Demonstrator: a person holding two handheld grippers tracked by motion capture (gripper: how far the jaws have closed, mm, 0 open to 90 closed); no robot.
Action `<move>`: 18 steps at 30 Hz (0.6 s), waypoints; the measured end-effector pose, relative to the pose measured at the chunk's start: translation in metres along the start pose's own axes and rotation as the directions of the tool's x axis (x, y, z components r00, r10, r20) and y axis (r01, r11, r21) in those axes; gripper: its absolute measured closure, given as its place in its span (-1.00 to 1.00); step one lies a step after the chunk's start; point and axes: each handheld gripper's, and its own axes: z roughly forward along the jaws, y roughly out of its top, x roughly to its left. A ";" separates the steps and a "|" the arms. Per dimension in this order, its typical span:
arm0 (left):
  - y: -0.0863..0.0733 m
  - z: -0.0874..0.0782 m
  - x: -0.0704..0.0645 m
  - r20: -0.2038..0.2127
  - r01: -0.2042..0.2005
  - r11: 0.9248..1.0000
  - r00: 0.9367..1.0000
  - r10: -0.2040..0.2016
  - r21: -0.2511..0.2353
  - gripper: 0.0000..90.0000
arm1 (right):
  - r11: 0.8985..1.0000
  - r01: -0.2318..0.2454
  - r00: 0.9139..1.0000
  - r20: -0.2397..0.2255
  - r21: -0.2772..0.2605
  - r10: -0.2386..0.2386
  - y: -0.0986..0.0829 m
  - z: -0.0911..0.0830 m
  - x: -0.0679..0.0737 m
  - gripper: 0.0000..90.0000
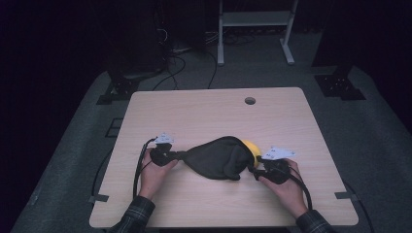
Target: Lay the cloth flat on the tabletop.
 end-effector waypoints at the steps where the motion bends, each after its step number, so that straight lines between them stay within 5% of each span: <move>1: 0.000 -0.001 0.001 -0.002 -0.003 1.000 1.000 0.003 -0.005 0.89 | 1.000 -0.015 1.000 0.024 0.002 0.015 0.001 0.001 -0.003 0.10; 10: 0.000 -0.002 0.005 -0.004 0.002 1.000 1.000 -0.002 -0.007 0.89 | 0.998 -0.062 0.995 0.080 0.017 0.060 -0.005 0.000 -0.025 0.21; 15: 0.000 -0.003 0.006 -0.005 0.002 1.000 1.000 -0.002 -0.010 0.89 | 0.990 -0.138 0.990 0.012 0.023 0.138 -0.010 0.002 -0.037 0.19; 18: 0.000 -0.002 0.005 -0.007 -0.001 1.000 1.000 0.001 -0.006 0.89 | 0.991 -0.123 0.992 -0.014 0.051 0.124 -0.010 0.006 -0.033 0.42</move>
